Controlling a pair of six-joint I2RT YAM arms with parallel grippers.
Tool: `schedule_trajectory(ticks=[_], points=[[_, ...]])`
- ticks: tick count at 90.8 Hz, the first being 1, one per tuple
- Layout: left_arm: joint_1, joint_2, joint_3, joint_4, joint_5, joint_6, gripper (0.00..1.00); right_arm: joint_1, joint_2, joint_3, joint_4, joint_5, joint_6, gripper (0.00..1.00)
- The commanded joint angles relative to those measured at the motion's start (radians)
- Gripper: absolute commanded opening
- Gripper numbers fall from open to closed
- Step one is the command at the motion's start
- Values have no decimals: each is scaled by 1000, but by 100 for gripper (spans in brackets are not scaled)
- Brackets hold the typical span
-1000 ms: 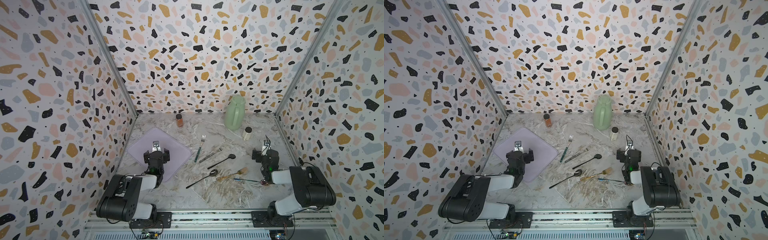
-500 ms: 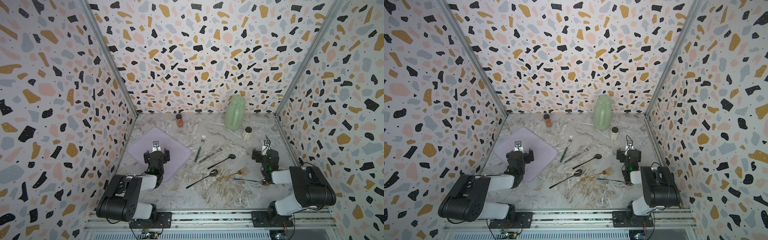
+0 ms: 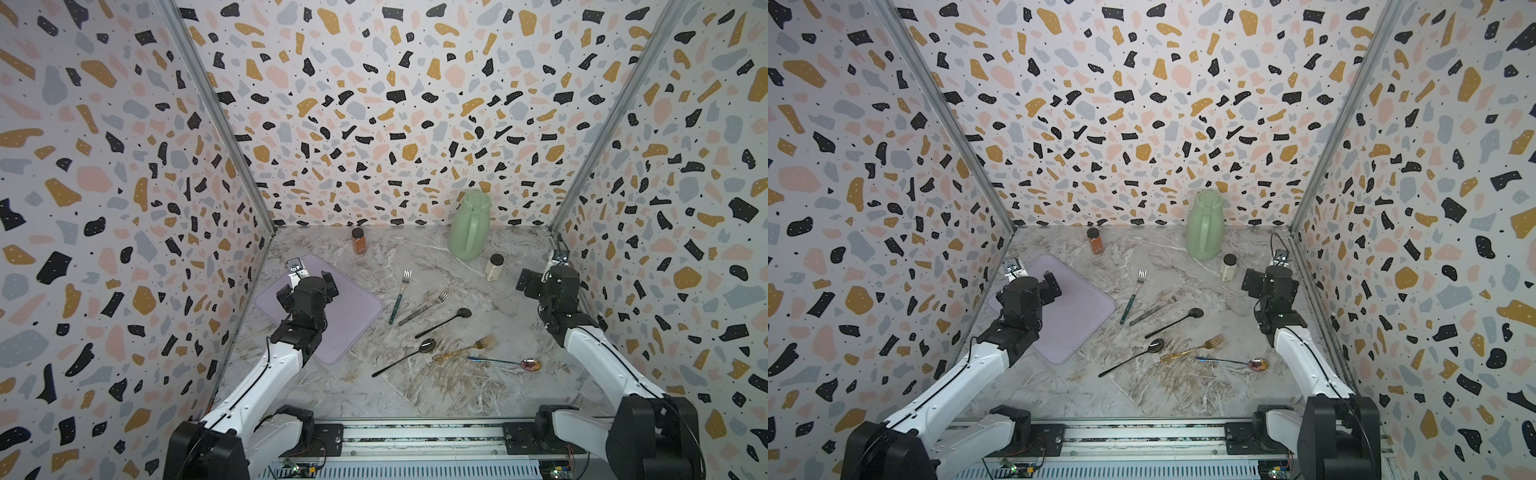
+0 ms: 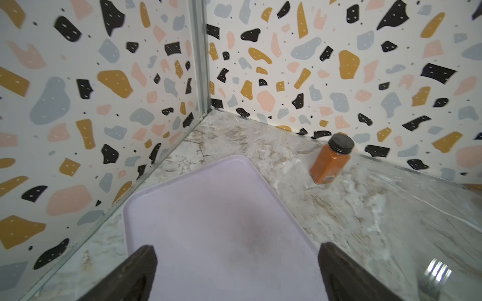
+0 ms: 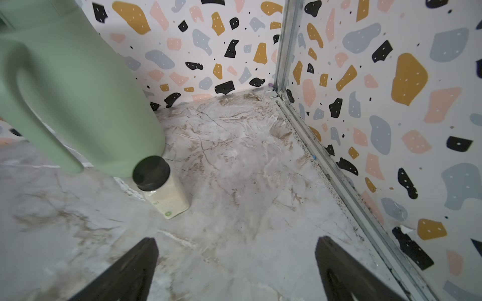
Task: Set the spoon and fork side by side
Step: Adjust the tray at the center of the board.
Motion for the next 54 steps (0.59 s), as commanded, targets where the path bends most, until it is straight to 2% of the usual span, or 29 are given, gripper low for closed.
schedule_trajectory(ticks=[1, 9, 18, 39, 54], points=[[-43, 28, 35, -269, 123, -125, 100, 4, -15, 117, -432, -197, 138, 100], [-62, 69, 70, -352, 256, -131, 100, 4, -10, 154, -497, -420, 149, 100], [-99, 115, 102, -467, 270, -151, 100, 6, -7, 160, -582, -549, 179, 100], [-122, 190, 66, -487, 353, -170, 99, 49, -70, 93, -702, -598, 182, 99], [-132, 286, 75, -477, 409, -155, 91, 122, -92, 62, -714, -588, 205, 98]])
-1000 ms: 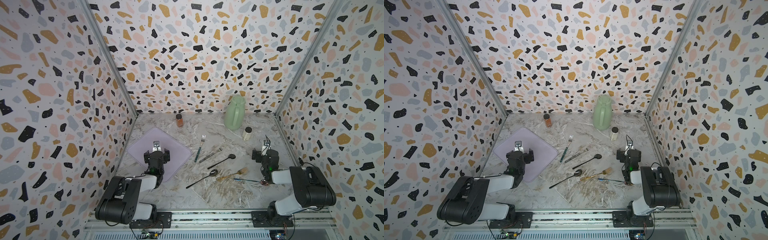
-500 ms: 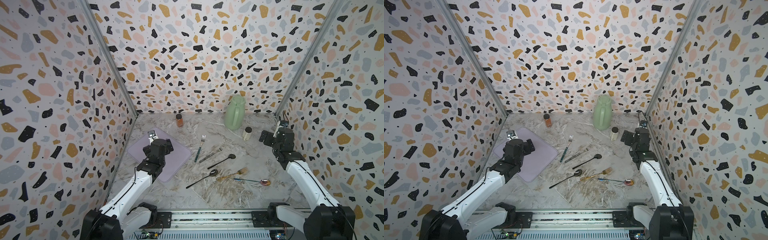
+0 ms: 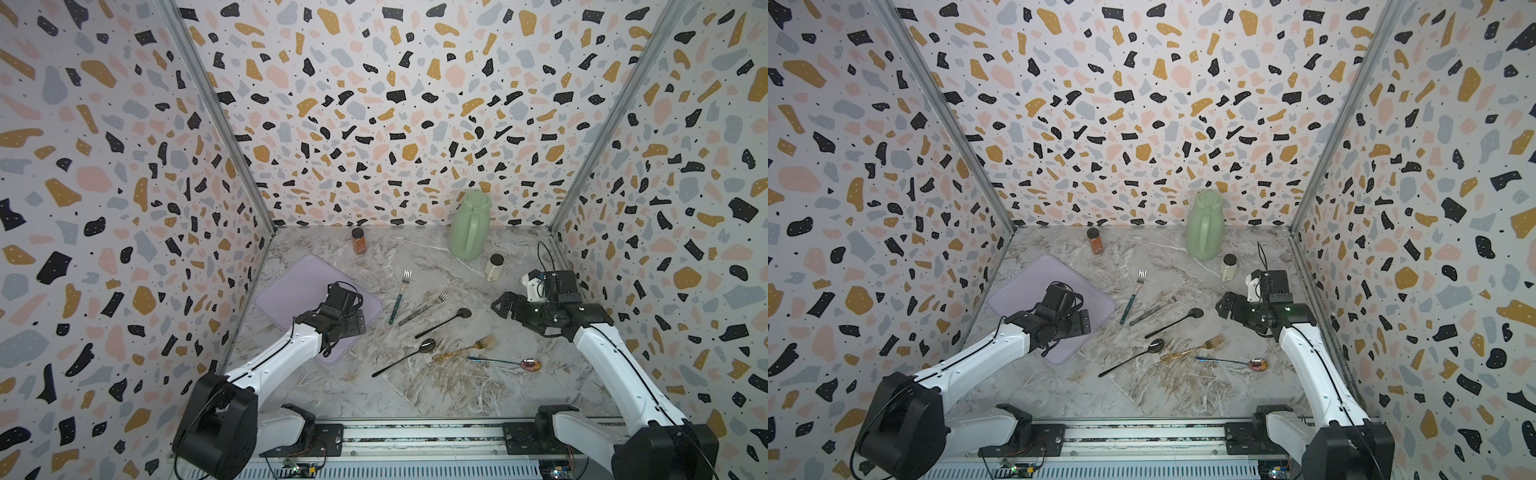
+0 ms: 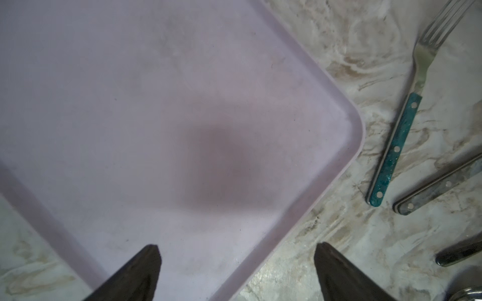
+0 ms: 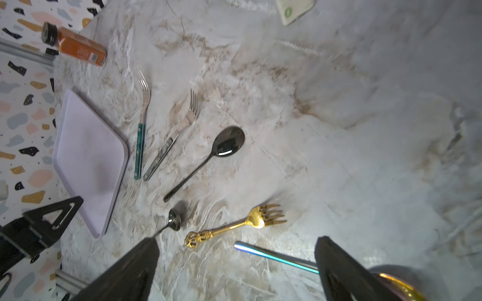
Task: Set the spoon and fork side by side
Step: Adjust the tray at the center of the board.
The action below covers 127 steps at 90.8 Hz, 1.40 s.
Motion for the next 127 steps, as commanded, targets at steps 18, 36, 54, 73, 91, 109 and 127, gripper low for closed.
schedule_trajectory(ticks=[18, 36, 54, 73, 91, 109, 127], points=[[-45, 93, 9, -3, 65, 12, 83, 177, 10, -22, -39, 11, 70, 96], [-53, 149, 15, 29, 119, 35, 71, 270, 52, -24, -8, 43, 100, 94], [-84, 193, 30, 65, 151, 37, 64, 283, 66, -12, 3, 56, 102, 93], [-128, 248, 63, 93, 148, 19, 46, 283, 60, -1, -20, 73, 94, 92], [-146, 296, 108, 109, 159, 1, 34, 283, 68, 7, -31, 83, 87, 91], [-159, 340, 153, 129, 165, -13, 25, 283, 80, 22, -42, 78, 76, 91], [-179, 404, 223, 130, 175, -43, 14, 283, 79, 25, -51, 85, 75, 91]])
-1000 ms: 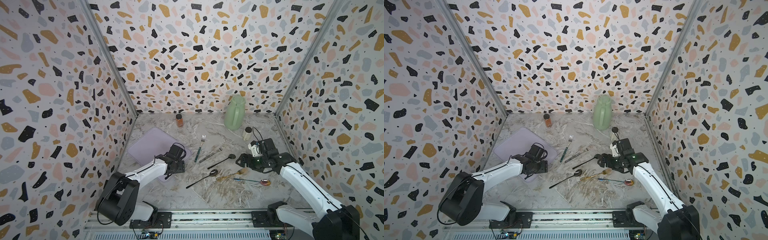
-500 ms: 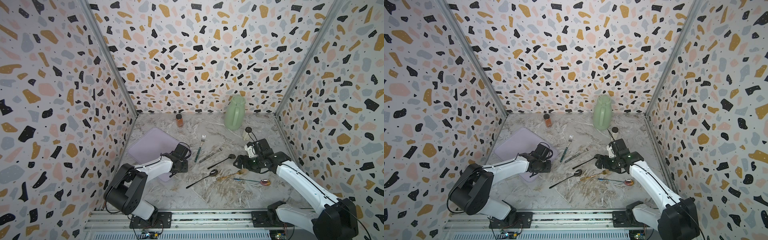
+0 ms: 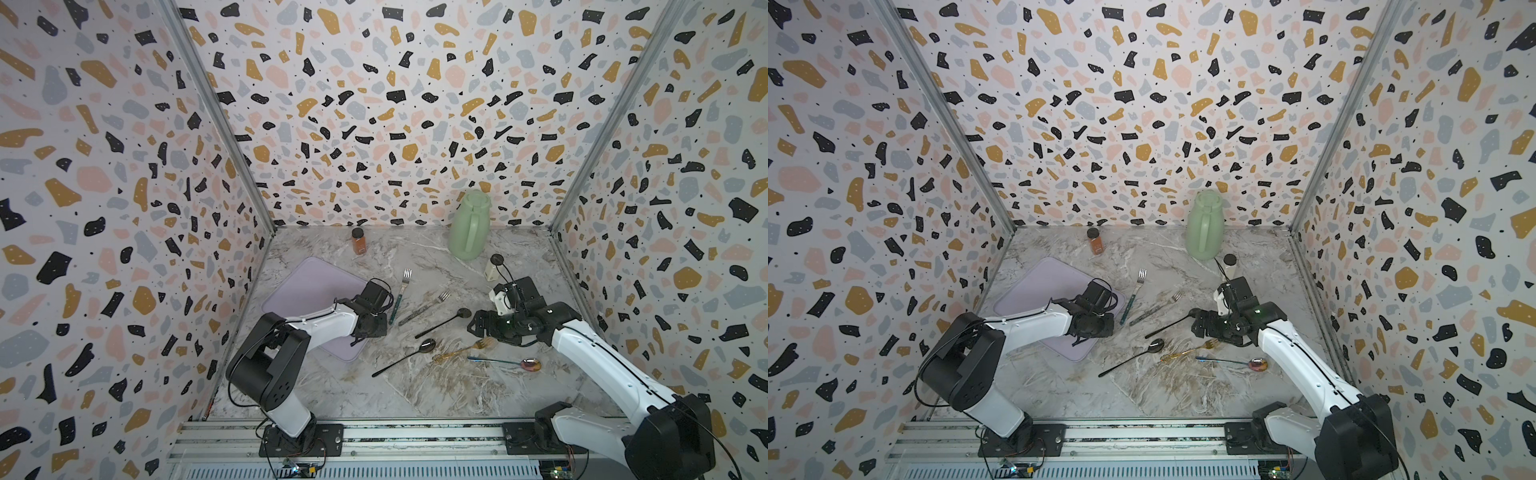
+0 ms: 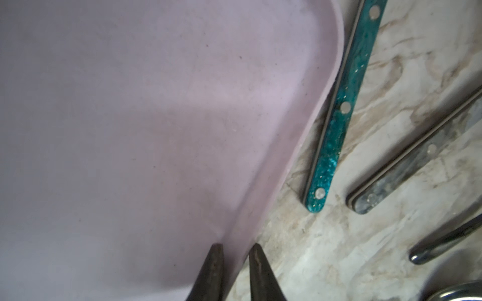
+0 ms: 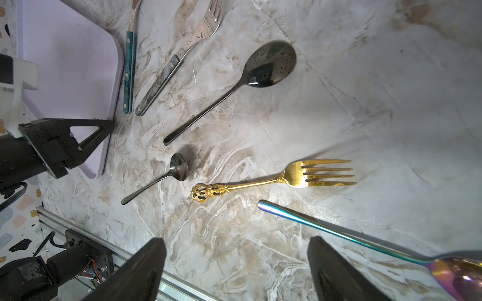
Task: Set the spoon and fork side by side
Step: Adjust the tray at the center of the board.
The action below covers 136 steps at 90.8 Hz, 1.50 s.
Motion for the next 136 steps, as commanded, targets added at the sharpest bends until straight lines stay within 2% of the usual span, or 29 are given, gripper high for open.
schedule_trajectory(ticks=[1, 26, 77, 136], points=[[-21, 42, 51, 21, 37, -38, 14, 5, -5, 36, -33, 18, -10, 91], [-78, 120, 136, 41, 32, -101, 10, 5, -5, 37, -42, 26, -12, 91], [-121, 217, 225, 56, 40, -89, 5, -3, 9, 42, -45, 38, -22, 92], [-222, 388, 400, 128, 63, -254, 2, -165, 59, 28, -45, 7, -75, 92]])
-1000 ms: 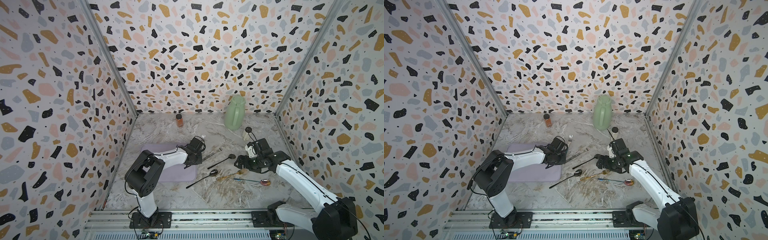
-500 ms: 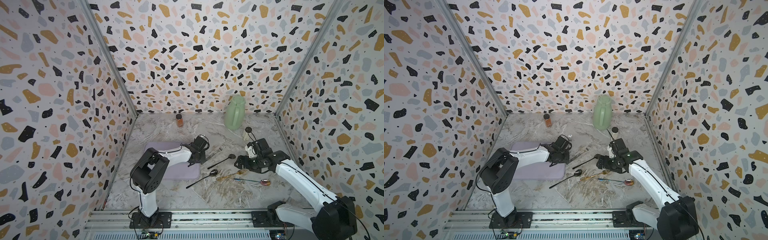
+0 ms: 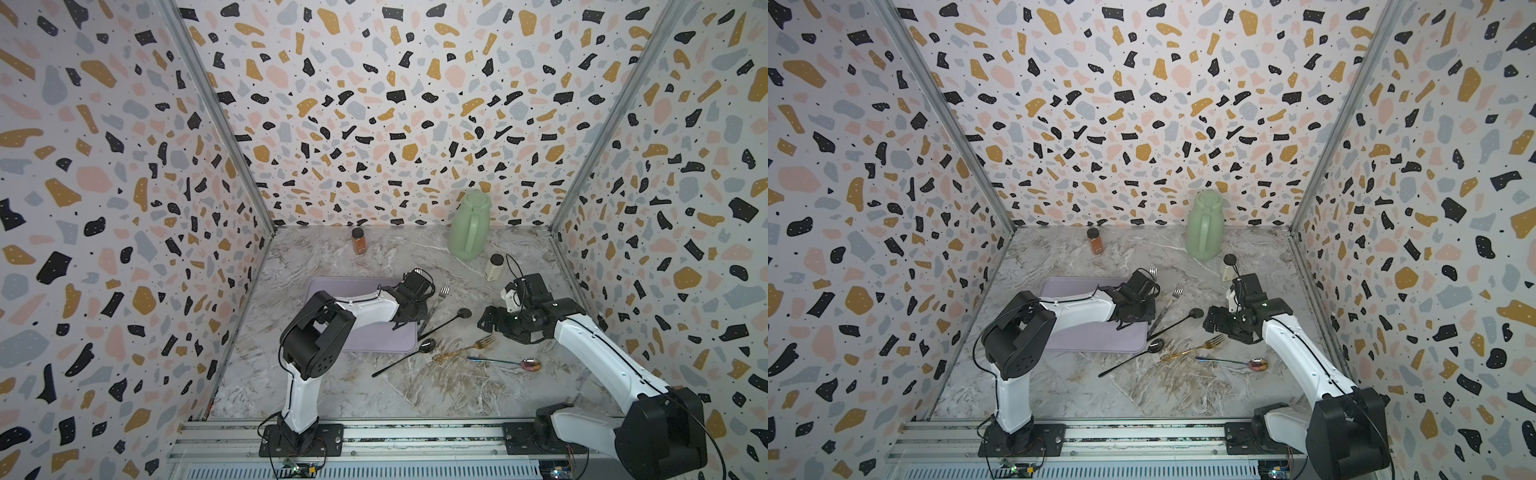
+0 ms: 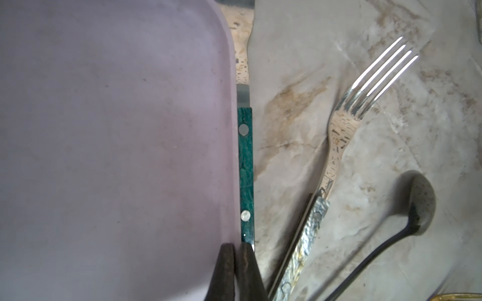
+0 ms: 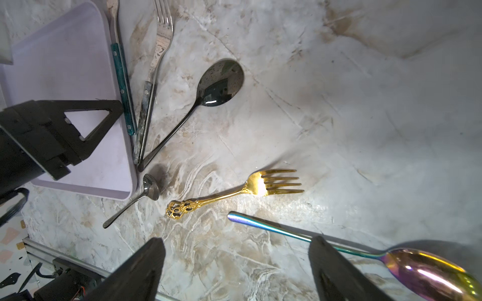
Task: Set the spoon and fork side by side
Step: Adjust the tray at the center of the board.
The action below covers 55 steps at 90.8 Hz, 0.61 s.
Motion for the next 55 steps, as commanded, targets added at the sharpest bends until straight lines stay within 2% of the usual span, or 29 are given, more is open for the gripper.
schedule_trajectory(ticks=[1, 33, 55], points=[[-33, 65, 31, 32, 66, -58, 2, -23, 8, 26, -26, -5, -28, 92], [-86, 179, 157, 105, 127, -171, 2, -75, 75, 33, -26, 39, -21, 87], [-95, 252, 234, 152, 177, -251, 2, -84, 71, 35, -58, 100, -5, 83]])
